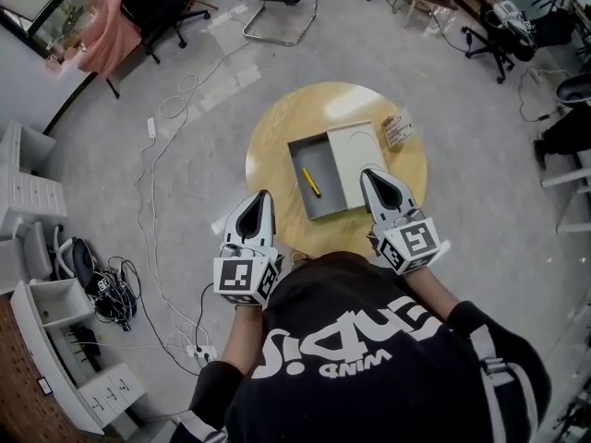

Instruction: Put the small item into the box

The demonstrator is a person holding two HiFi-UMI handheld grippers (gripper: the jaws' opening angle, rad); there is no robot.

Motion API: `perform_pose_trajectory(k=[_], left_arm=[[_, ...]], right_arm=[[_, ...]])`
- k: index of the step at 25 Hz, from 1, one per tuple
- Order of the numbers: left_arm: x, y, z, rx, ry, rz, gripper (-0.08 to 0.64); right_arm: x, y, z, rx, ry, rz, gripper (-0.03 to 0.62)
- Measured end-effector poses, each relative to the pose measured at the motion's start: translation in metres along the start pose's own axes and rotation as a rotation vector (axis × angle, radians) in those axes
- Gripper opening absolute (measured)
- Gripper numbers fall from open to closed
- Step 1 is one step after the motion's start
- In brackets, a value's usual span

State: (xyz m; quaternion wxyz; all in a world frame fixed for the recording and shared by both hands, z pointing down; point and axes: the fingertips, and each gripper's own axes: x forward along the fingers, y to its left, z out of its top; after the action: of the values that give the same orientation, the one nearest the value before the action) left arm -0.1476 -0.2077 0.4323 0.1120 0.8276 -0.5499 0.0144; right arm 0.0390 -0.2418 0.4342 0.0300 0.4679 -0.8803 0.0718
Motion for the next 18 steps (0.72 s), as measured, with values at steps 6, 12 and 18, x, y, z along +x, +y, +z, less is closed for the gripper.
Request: perform_pose_trajectory(k=[6,12,18], left_arm=[[-0.0019,-0.0035,-0.0028,0.007,0.006,0.003,0.009],[0.0004,-0.0009,-0.0025,0.002,0.006,0.011,0.009],[0.0041,-0.0031,-0.0039,-0.004,0.006,0.014,0.009]], right_arm=[[-0.0042,-0.0022,0.0017,-0.005,-0.024,-0.004,0.003],[-0.0012,-0.0039,0.0009,-0.004,-0.023,-0.004,0.003],[-0.0027,-0.0102,-0.0022,0.002,-0.016,-0.010,0.003]])
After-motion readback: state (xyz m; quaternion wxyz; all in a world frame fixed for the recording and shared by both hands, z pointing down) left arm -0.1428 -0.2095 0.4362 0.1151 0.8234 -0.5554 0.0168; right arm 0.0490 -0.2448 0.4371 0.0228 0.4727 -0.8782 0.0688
